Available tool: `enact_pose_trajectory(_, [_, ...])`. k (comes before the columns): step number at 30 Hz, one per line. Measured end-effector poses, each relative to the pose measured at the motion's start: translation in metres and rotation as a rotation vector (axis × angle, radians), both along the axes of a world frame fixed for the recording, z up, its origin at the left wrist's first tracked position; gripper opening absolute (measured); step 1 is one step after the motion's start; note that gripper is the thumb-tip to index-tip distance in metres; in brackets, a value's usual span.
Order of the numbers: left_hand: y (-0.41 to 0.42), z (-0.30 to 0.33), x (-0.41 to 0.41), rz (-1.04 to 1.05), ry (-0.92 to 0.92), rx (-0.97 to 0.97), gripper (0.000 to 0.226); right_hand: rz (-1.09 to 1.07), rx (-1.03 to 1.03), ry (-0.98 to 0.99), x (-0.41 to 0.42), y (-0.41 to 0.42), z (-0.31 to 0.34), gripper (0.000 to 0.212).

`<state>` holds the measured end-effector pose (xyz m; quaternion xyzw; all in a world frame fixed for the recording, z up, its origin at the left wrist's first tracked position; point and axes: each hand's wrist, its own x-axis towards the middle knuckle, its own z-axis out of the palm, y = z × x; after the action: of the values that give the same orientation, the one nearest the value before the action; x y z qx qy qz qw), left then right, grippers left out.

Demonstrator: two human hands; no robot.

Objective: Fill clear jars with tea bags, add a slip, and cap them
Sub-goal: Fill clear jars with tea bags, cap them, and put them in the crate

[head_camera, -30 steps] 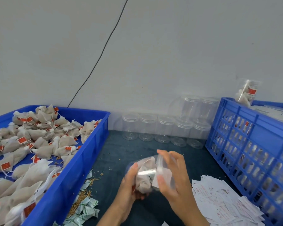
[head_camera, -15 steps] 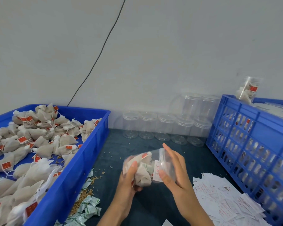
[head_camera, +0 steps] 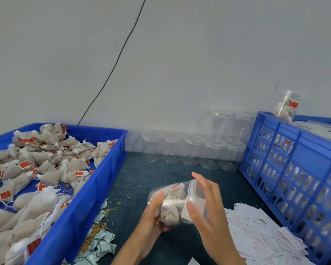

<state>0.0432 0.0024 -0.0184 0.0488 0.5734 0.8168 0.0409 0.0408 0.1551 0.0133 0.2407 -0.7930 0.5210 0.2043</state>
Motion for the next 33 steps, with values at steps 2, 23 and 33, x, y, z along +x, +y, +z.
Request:
enact_pose_trajectory(2, [0.002,0.001,-0.001,0.034,-0.011,0.021,0.062,-0.031,-0.009,-0.017,-0.003,-0.003,-0.001,0.053])
enact_pose_trajectory(23, [0.004,0.010,0.004,0.072,-0.114,0.046,0.063,0.048,0.010,-0.293,-0.018,0.002,0.019,0.051])
enact_pose_trajectory(33, [0.028,0.044,-0.007,-0.180,-0.089,0.396,0.059,0.064,-0.302,-0.472,-0.018,0.029,0.084,0.109])
